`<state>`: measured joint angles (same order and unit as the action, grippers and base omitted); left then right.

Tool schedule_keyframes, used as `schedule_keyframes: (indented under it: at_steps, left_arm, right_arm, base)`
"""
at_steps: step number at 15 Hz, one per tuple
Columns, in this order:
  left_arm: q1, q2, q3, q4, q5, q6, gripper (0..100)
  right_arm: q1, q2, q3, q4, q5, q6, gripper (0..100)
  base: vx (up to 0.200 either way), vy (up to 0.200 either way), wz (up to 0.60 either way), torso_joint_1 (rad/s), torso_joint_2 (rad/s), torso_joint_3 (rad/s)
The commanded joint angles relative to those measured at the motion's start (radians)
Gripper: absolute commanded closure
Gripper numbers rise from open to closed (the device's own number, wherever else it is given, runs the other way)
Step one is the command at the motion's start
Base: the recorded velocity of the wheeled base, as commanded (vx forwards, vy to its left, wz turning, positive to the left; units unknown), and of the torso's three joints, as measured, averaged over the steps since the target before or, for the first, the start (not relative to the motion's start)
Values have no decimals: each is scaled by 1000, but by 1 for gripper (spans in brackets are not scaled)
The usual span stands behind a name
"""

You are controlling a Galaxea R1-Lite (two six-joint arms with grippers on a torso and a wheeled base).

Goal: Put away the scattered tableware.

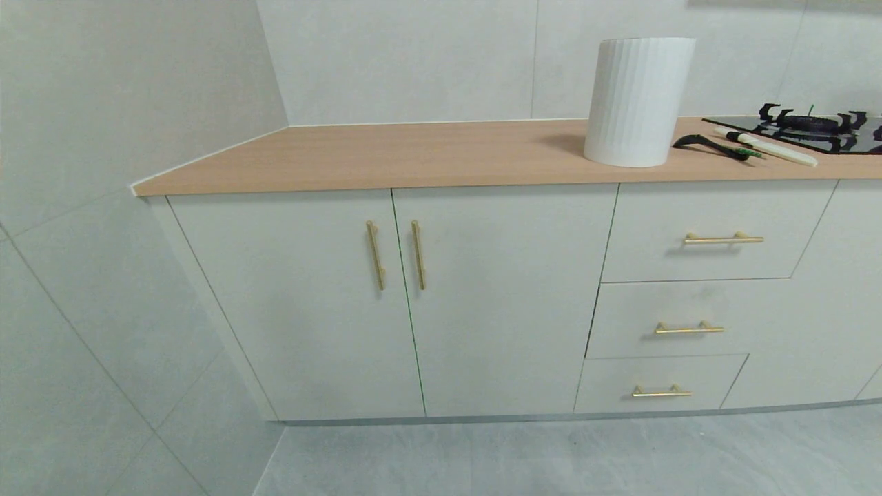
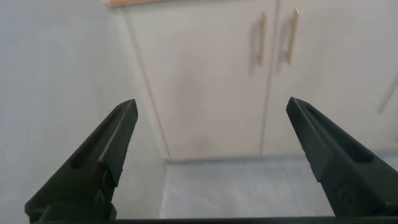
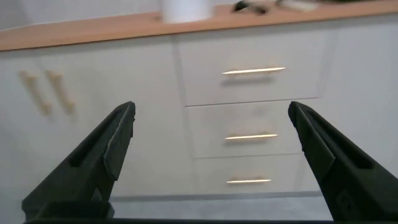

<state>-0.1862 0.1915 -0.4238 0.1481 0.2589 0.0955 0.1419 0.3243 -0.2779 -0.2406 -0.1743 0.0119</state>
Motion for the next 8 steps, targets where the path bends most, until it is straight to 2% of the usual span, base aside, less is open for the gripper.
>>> schedule_keyframes:
  at_steps: [1,3,5,6,8]
  left_arm:
    - [27,-92,-9,1,14,-3,0]
    - [34,-92,-26,-8,29,-3,0]
    - [91,-93,-16,-8,33,-7,0]
    - [143,-110,-3,-4,22,-5,0]
    - [186,-190,68,21,-30,3,0]
  right_arm:
    - [-97,-249,5,115,-8,-47,0]
    - [-136,-314,11,142,4,-52,0]
    - [-142,-324,23,173,-10,-44,0]
    - [-143,-324,55,173,-8,-41,0]
    - [-143,-324,164,170,-7,-47,0]
  base:
    - [0,0,0,0,0,0]
    - [0,0,0,0,0,0]
    - [0,0,0,0,0,0]
    - [0,0,0,0,0,0]
    - [0,0,0,0,0,0]
